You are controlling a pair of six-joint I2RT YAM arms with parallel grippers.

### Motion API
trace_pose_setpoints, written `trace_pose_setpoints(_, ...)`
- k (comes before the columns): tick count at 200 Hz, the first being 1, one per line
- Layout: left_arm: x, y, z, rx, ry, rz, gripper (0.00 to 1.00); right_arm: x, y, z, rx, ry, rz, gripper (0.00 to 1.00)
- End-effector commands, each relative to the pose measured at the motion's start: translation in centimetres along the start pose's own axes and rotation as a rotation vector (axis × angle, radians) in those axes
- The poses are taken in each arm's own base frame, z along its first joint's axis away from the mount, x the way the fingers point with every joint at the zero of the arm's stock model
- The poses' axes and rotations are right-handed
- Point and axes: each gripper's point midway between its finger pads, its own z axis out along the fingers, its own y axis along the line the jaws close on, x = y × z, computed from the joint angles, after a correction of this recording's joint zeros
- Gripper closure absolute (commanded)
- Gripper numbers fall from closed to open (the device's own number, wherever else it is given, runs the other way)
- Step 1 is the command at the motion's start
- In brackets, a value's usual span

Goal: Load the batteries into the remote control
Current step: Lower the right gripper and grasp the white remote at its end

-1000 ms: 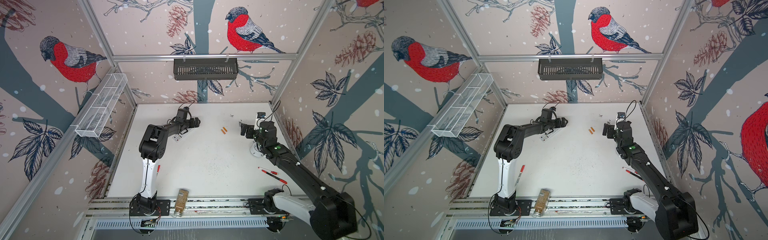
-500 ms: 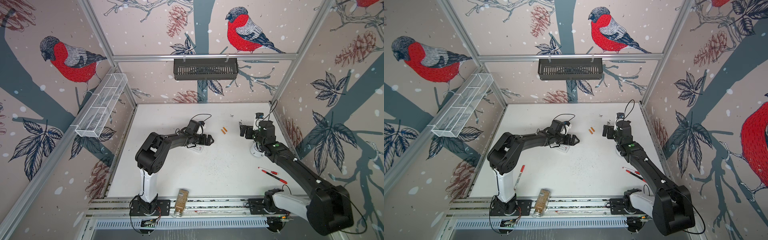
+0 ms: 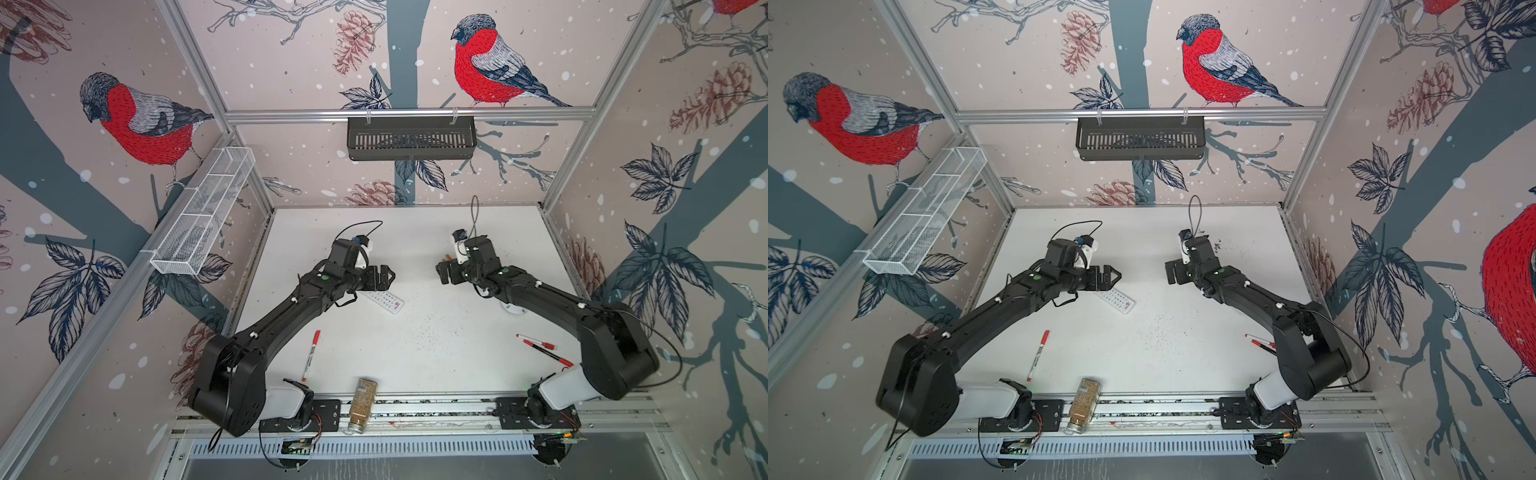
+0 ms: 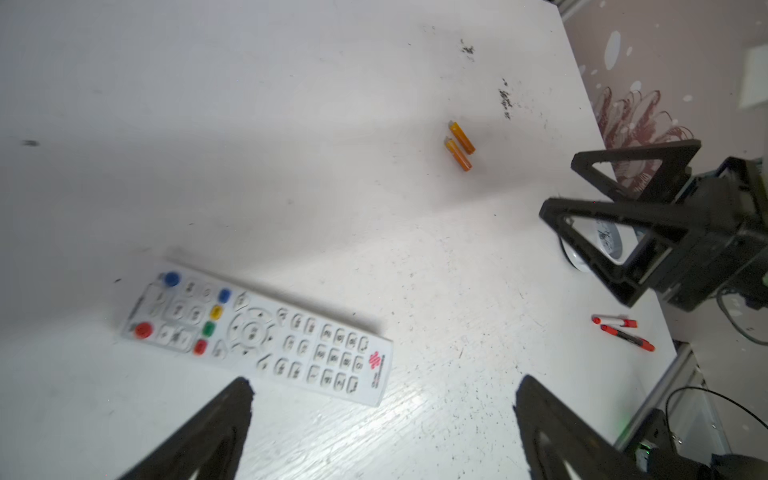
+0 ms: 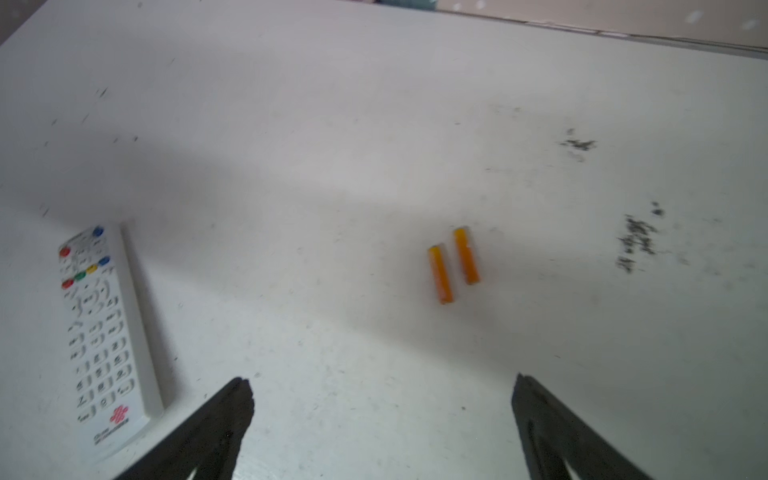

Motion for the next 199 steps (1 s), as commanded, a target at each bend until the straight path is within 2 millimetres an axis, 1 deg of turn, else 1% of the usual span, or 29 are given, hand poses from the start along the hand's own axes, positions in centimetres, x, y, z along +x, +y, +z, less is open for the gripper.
trace_pose_setpoints(1, 0.9, 3.7, -2.4, -0.183, -0.034, -0.090, 0.02, 1.4, 4.6, 1.2, -0.142, 0.051, -0.154, 0.01)
trace_pose_setpoints(15, 1.1, 4.6, -4.1, -0.208, -0.073, -0.104, 0.02, 2.7, 7.2, 2.2, -0.219, 0.091, -0.210, 0.01)
trace_pose_setpoints(30, 1.3, 5.2, -5.8, -0.212, -0.108, -0.127, 0.02, 4.1, 9.3, 3.1, -0.271, 0.134, -0.258, 0.01)
trace_pose_setpoints(51, 1.7, 5.9, -7.9, -0.213, -0.154, -0.163, 0.02, 5.8, 11.5, 4.1, -0.319, 0.181, -0.324, 0.01)
trace_pose_setpoints(75, 1.8, 6.1, -9.6, -0.214, -0.208, -0.172, 0.02, 6.7, 13.4, 4.6, -0.367, 0.205, -0.377, 0.01)
trace_pose_setpoints(94, 1.7, 5.9, -10.4, -0.208, -0.231, -0.175, 0.02, 7.4, 14.4, 5.0, -0.380, 0.232, -0.412, 0.01)
trace_pose_setpoints(122, 1.7, 5.8, -10.6, -0.199, -0.245, -0.175, 0.02, 7.9, 15.6, 5.6, -0.373, 0.251, -0.452, 0.00)
trace_pose_setpoints(143, 1.6, 5.7, -10.7, -0.194, -0.251, -0.168, 0.02, 8.6, 16.2, 6.1, -0.344, 0.272, -0.492, 0.03)
trace_pose_setpoints(176, 1.5, 5.6, -10.8, -0.184, -0.262, -0.165, 0.02, 9.8, 16.4, 6.6, -0.310, 0.306, -0.528, 0.14)
trace_pose_setpoints(199, 1.5, 5.5, -10.9, -0.178, -0.272, -0.162, 0.02, 10.1, 16.4, 6.8, -0.300, 0.318, -0.528, 0.25)
